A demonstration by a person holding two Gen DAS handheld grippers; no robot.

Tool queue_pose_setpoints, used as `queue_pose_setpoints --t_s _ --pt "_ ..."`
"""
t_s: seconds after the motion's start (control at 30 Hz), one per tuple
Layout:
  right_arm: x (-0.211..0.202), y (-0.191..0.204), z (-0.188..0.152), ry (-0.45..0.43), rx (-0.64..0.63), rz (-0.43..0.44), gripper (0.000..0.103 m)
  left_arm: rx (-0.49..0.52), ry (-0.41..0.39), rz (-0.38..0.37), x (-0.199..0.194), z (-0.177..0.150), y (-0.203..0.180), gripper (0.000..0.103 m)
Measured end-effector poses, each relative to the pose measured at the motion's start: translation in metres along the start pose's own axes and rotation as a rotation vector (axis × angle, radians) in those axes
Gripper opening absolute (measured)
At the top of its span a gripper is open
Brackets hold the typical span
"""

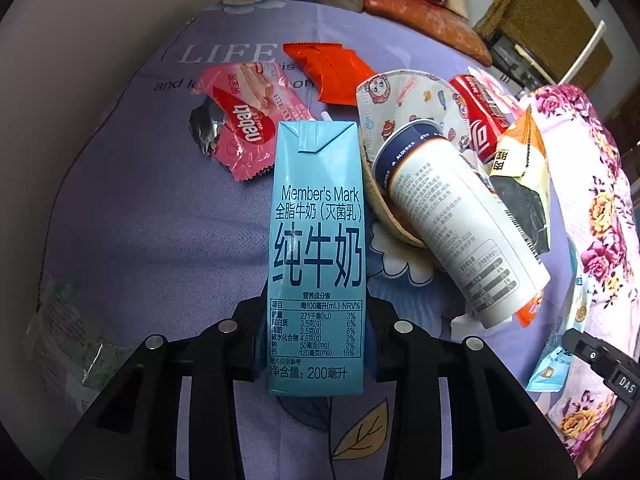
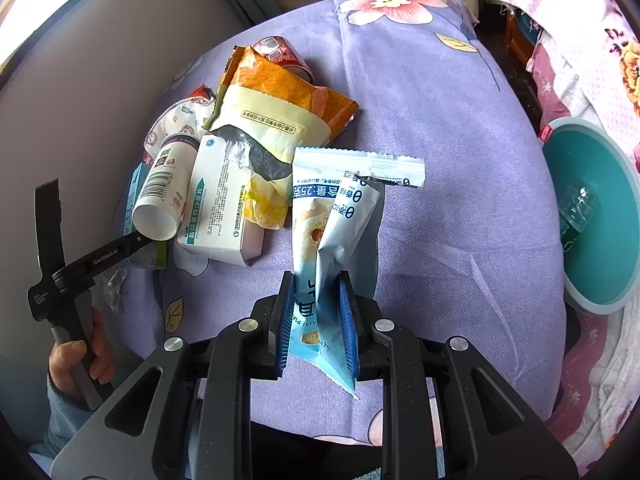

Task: Collect trash
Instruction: 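Grasp the blue snack wrapper with the right gripper while the left gripper grasps the blue milk carton, then carry the milk carton and wrapper over the teal bucket and release both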

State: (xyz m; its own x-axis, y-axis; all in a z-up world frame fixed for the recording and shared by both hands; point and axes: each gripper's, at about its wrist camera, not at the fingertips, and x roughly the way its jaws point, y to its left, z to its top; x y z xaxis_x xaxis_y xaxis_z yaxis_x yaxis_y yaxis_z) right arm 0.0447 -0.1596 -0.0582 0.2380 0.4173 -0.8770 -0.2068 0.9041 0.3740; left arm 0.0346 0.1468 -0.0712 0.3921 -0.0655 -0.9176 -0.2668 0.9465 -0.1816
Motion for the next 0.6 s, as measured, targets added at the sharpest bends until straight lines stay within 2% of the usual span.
queue_pose_setpoints --t_s 0.27,0.47,0.6 --pt "-0.002 -0.004 0.002 -0.022 0.001 -0.009 0.021 -0.008 -0.03 -0.004 -0.007 -0.003 -0.004 0.037" --pt "-0.01 -0.011 0.005 -0.048 0.014 -0.002 0.021 -0.024 -0.101 -0.009 -0.043 -0.005 0.0 0.037" --pt "-0.014 -0.017 0.008 -0.062 0.026 0.014 0.02 -0.005 -0.148 -0.031 -0.072 -0.001 -0.011 0.037"
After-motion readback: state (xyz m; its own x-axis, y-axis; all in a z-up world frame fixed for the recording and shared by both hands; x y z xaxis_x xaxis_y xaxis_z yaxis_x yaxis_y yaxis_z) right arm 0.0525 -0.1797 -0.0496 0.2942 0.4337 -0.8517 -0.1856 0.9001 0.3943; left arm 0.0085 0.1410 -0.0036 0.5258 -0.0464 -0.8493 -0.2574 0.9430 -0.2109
